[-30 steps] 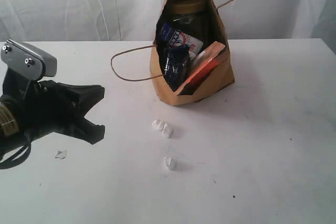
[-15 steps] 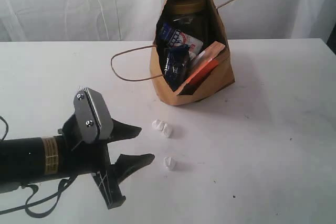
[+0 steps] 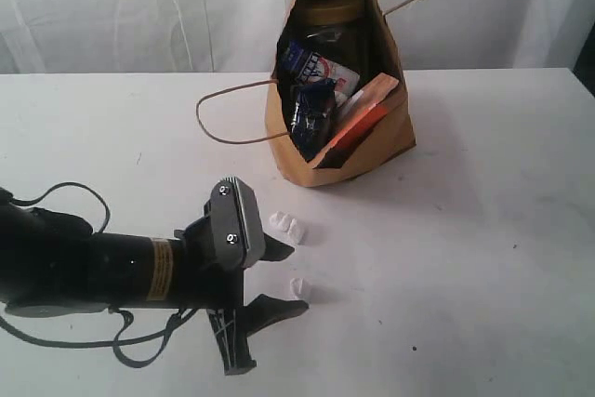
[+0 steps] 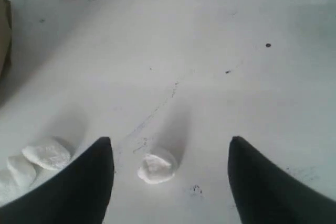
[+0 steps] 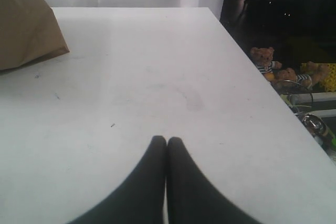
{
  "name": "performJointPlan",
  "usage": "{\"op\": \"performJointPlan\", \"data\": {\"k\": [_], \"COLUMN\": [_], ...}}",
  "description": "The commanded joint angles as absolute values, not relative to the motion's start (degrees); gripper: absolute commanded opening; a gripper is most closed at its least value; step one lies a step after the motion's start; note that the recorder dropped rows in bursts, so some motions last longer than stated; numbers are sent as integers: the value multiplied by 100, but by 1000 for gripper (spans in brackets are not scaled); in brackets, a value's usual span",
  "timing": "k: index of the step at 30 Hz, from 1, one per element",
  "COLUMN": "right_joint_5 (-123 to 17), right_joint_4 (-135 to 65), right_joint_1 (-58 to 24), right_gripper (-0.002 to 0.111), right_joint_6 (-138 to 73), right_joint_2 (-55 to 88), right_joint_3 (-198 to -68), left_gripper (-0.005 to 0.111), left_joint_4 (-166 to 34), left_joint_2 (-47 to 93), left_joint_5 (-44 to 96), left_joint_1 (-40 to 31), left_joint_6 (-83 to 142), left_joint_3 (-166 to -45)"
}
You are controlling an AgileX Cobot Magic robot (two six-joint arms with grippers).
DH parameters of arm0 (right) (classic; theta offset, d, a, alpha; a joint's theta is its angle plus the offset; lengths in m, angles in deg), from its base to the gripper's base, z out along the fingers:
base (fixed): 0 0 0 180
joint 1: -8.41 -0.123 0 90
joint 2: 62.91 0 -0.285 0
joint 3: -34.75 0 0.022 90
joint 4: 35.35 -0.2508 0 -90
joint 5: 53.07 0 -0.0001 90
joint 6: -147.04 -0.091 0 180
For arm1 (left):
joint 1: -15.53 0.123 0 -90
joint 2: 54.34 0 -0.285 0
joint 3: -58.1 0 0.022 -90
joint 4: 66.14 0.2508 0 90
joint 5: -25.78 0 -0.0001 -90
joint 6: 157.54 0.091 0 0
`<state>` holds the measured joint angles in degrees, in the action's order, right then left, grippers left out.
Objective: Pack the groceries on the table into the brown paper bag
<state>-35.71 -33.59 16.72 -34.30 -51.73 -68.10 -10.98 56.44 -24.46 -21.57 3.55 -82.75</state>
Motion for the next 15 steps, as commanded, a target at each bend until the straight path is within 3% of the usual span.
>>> {"op": "performJointPlan", "data": {"k": [1,15], "right_joint_5": [-3593,-3593], "right_joint_4": [-3329,-3329], "right_joint_1": [1700,1700], "right_gripper": [0,0], "right_joint_6": [-3447,-3447], "right_joint_2": [-5218,-5218], "right_joint_3": [-6803,-6803], "left_gripper": [66,60], "left_joint_4": [-1065,-1279], "left_joint_2": [5922,6266], "left_joint_5": [-2426,-2637], "left_joint_1": [-2182,-2182], "left_joint_6": [699,946], "left_joint_3": [-8306,-8673]}}
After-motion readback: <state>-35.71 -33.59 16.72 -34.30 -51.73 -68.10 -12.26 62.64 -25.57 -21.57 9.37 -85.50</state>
